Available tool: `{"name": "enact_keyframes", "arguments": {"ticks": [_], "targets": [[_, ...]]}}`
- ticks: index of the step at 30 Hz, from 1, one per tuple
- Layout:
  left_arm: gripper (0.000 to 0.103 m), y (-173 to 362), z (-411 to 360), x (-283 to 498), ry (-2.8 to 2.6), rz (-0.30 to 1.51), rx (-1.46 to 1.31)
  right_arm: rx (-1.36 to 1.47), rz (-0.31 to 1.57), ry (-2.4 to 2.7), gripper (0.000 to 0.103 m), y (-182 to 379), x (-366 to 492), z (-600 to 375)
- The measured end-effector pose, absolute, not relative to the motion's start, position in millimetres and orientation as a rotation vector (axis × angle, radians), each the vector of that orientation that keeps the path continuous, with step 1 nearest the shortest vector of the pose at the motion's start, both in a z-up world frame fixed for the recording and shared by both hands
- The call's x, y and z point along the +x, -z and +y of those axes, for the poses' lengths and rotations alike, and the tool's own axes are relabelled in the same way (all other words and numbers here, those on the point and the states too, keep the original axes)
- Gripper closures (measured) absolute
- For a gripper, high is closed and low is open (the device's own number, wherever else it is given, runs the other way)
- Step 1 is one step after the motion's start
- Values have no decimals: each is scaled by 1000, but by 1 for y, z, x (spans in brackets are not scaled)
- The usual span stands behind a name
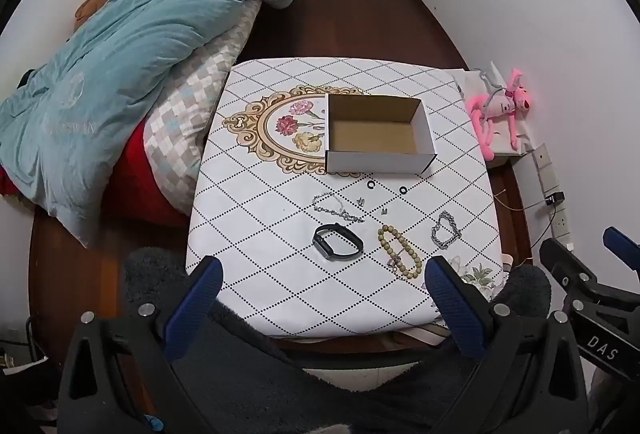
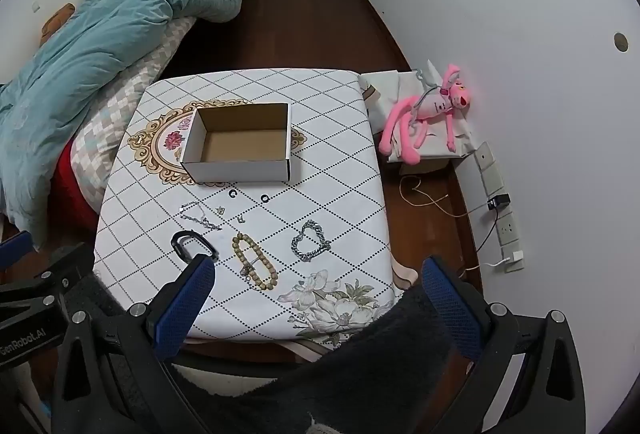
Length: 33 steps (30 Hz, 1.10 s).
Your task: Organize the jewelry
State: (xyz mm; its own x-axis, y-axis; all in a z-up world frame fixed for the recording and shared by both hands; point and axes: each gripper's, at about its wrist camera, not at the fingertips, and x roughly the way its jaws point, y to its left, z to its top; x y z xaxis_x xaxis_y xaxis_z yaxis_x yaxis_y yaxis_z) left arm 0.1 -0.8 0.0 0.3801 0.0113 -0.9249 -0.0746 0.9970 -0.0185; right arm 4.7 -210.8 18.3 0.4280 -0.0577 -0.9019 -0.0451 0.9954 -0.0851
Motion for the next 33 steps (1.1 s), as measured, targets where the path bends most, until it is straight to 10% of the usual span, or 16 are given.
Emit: {"name": "enact_keyframes", "arguments": {"ticks": [33], "targets": [[0,-9,2,5,-47,1166,-61,-105,1121,7,0,-21,7,-211]]}}
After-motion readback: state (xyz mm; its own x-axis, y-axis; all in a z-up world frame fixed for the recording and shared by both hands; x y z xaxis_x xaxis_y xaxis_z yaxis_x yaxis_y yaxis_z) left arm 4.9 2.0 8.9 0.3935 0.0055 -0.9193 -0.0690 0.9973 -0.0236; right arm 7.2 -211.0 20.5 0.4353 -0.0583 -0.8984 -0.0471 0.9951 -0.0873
